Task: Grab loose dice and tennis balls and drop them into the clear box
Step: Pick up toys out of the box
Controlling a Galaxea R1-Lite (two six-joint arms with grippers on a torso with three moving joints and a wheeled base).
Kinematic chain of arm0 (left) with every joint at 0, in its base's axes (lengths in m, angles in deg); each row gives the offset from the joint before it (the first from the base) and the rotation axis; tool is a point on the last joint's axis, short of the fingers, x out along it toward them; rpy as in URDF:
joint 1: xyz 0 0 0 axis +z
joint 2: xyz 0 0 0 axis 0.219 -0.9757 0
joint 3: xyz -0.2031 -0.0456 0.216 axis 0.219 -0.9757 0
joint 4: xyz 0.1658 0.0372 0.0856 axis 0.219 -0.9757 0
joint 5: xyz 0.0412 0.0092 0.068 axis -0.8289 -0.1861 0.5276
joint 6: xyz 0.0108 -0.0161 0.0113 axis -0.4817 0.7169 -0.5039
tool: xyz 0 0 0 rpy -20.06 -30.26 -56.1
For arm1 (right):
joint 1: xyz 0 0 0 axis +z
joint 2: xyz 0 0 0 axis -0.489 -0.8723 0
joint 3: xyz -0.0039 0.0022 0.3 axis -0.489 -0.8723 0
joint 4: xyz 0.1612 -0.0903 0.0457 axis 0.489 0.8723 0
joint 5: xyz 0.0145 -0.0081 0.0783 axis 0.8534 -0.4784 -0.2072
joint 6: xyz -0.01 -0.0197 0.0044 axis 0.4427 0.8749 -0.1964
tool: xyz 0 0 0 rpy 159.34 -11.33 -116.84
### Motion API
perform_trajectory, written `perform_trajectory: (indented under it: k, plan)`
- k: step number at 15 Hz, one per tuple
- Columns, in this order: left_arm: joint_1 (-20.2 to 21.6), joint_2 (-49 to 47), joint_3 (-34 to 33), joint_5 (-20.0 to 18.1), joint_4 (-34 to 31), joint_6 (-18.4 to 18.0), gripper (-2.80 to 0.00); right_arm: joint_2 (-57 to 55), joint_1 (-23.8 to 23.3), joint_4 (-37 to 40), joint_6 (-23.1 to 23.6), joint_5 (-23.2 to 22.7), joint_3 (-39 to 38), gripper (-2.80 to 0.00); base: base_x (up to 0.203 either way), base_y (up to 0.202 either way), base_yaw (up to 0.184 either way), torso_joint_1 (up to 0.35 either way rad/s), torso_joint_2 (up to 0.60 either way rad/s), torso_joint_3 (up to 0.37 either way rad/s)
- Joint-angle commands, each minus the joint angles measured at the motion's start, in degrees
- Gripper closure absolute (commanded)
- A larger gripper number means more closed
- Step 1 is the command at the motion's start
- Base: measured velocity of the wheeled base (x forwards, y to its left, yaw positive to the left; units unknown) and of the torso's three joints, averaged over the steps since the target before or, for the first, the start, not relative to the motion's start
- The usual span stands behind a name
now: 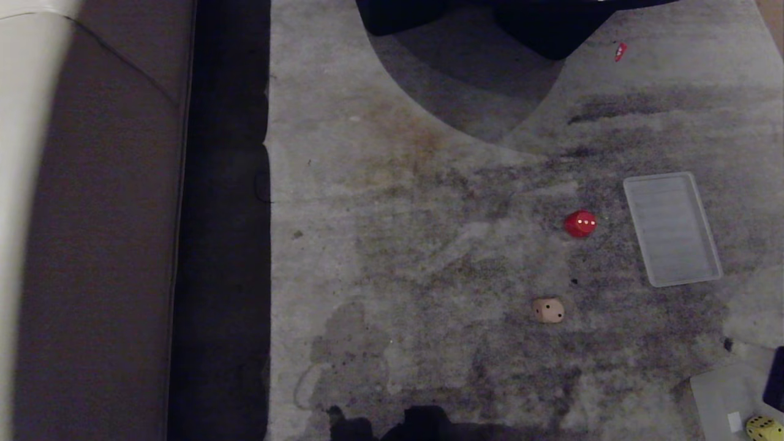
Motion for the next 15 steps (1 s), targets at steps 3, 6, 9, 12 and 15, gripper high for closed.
perform_trajectory:
  k: [3,6,9,12,15]
  plan:
    - [-0.04,-0.05,-0.09,0.02,0.01,0.03,0.00,-30.35,0.78,-10.40,-2.06,-0.70,2.37,0.00,0.000,0.000,0.000,0.000,0.00,0.000]
    - [0.00,-0.08,-0.09,0.06,0.01,0.03,0.00,-42.84,0.61,-14.80,-2.68,-2.88,6.27,0.00,0.000,0.000,0.000,0.000,0.00,0.000]
    - [0.00,0.00,-0.09,0.01,0.01,0.03,0.00,-52.54,0.60,-16.22,-2.81,-4.04,12.19,0.00,0.000,0.000,0.000,0.000,0.00,0.000]
    - [-0.08,0.00,-0.09,0.01,0.01,0.03,0.00,-59.90,0.97,-18.66,-2.13,-4.30,16.28,0.00,0.000,0.000,0.000,0.000,0.00,0.000]
    - [0.00,-0.02,-0.09,0.01,0.01,0.03,0.00,-63.78,1.10,-22.82,-1.68,-4.33,18.75,-2.80,0.000,0.000,0.000,0.000,0.00,0.000]
